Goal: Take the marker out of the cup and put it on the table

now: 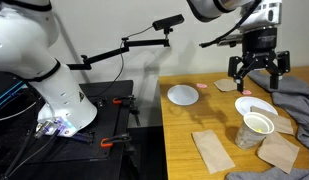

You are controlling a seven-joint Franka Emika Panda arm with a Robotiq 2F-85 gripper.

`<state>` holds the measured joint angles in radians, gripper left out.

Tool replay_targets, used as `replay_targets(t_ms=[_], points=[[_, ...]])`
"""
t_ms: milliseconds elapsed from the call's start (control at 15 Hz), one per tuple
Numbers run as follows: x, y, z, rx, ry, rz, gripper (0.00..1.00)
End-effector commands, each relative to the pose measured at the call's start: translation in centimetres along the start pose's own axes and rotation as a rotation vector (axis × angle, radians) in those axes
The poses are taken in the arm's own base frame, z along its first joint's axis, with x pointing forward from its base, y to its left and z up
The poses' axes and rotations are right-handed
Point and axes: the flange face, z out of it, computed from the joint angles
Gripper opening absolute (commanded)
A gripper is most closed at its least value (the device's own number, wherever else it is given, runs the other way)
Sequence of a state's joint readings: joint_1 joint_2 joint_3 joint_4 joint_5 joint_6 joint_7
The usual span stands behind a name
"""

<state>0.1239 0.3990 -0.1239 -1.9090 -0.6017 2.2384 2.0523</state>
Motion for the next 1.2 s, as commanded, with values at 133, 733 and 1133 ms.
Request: replay_targets(t_ms=[133,733,1133], points=[[0.0,-1.4,2.7,-0.019,-0.028,0.029,1.00],[-0.5,-1.1,3.6,-0.028,-0.024,0.020,1.00],[-1.3,-1.2,4.2,-0.027,-0.042,-0.003,1.00]])
